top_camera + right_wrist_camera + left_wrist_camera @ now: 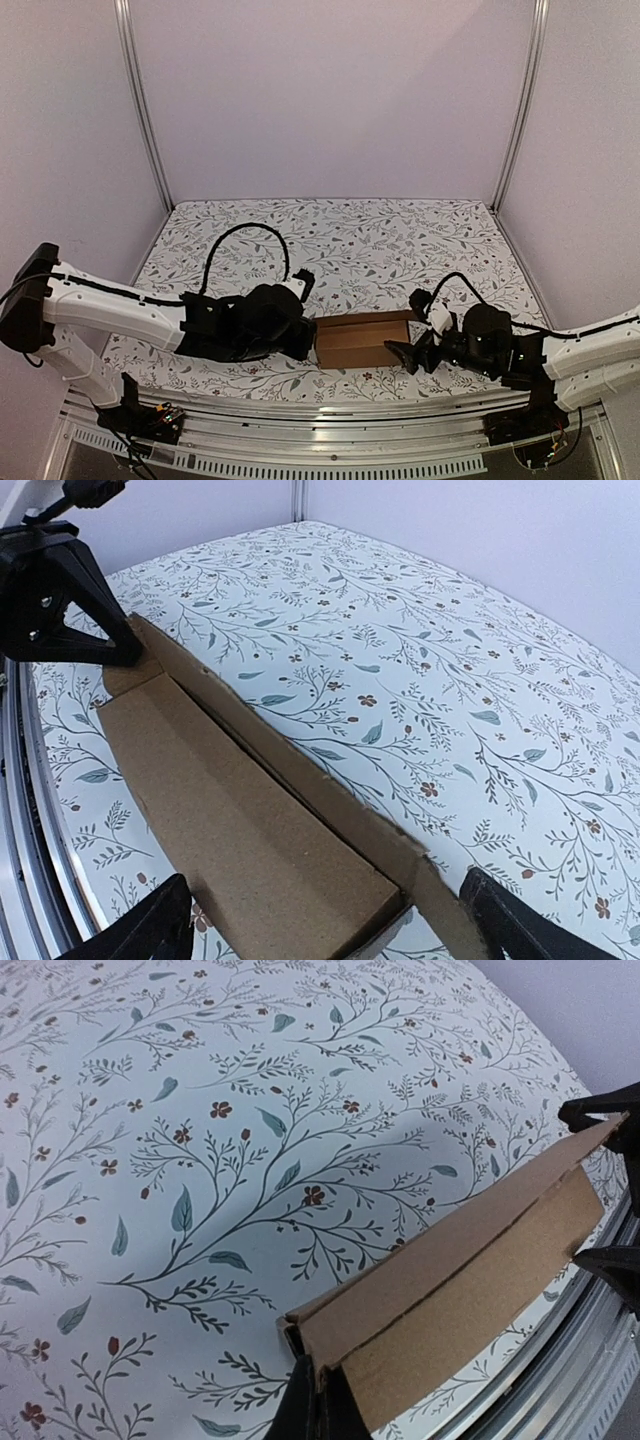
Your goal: Fold the paper box
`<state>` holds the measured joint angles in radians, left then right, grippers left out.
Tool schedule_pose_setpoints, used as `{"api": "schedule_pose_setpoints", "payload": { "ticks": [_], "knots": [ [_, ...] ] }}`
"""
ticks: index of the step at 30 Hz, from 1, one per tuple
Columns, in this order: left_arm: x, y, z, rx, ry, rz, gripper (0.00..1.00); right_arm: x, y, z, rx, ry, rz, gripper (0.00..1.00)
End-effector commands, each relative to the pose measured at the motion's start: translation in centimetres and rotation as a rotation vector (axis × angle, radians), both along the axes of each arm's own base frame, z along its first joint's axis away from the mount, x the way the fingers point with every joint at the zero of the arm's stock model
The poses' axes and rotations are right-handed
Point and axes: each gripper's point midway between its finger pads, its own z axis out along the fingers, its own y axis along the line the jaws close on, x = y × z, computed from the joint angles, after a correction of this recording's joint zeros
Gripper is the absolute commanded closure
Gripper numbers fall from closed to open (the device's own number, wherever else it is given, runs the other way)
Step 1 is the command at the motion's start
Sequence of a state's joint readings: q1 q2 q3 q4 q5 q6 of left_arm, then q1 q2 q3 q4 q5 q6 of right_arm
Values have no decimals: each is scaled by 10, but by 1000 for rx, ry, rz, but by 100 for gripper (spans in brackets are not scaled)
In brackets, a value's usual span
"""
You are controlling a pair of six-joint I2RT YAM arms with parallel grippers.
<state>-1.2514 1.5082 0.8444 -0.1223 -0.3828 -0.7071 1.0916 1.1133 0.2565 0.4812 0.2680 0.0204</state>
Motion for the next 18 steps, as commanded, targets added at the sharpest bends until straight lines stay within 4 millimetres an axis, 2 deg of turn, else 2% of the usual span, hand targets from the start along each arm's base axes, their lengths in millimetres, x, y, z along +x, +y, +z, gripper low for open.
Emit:
{"api": "schedule_pose_setpoints", "payload": {
  "ticks": [1,4,9,12,18],
  "knots": [
    [-44,42,-71,312,164,-115,100,6,-28,4,-88,-39,-76,9],
    [-43,41,-68,321,155,-117,100,2,-37,11,-118,-47,-77,9],
    [-42,39,-67,332,149,-125,100,-1,-42,37,-108,-65,-66,13],
    [-41,37,-66,341,149,-129,100,-7,-35,44,-121,-25,-21,21],
    [-38,39,-61,367,137,-117,100,-15,-28,40,-154,57,27,43]
  ]
}}
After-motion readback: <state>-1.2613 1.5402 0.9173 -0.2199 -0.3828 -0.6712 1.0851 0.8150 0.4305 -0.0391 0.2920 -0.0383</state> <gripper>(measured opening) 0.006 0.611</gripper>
